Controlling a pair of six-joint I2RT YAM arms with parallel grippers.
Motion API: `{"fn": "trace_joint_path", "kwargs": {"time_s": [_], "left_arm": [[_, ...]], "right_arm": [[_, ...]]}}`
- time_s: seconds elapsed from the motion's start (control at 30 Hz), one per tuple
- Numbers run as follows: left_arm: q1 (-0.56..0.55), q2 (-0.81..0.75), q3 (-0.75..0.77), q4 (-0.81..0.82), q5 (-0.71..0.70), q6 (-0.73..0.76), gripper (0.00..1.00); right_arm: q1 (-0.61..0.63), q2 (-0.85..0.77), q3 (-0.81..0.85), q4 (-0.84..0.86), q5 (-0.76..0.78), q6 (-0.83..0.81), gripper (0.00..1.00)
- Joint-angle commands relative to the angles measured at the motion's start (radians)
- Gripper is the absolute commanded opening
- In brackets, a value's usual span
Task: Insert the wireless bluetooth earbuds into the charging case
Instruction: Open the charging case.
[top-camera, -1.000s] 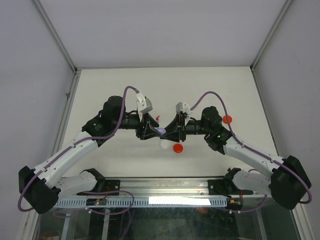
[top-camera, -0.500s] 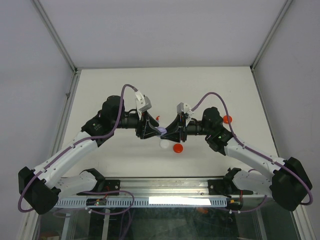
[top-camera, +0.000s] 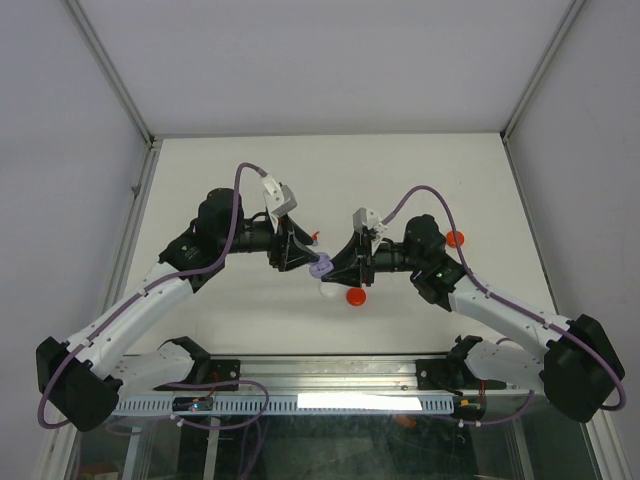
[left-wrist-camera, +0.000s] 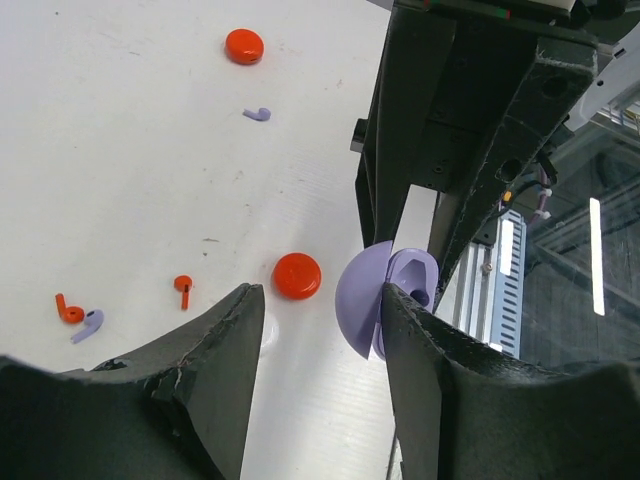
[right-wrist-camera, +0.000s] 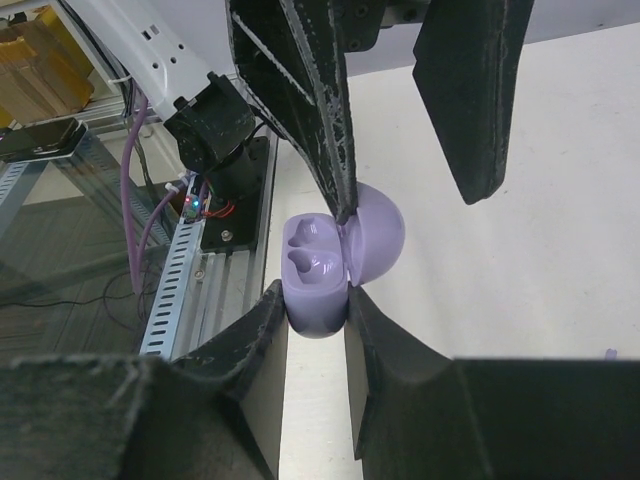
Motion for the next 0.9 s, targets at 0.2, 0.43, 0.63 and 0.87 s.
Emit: {"fn": "trace_joint_path", "kwargs": {"time_s": [0.2,0.43,0.63,0.87], "left_arm": [[0.01,-0.026,-0.002,0.059,-0.025,-0.027,0.54],[0.01,-0.056,-0.028,0.077,-0.149,-0.112,0.61],[0.01,-0.054,-0.066,0.082,-0.334,-0.245,0.62],[0.007,0.053,-0.079,0.095,-0.462,-0.327,0.62]], "right_arm": [[0.005,-0.04,0.003,0.037,0.002,-0.004,0.0],[-0.007,-0.052,-0.022,-0.005,0.165,-0.013,0.0],[-0.017,-0.092,-0.055,-0.075,0.421,-0.028,0.0],[-0.019,-0.151,-0.124,-0.085,0.607,-0.021,0.0]]}}
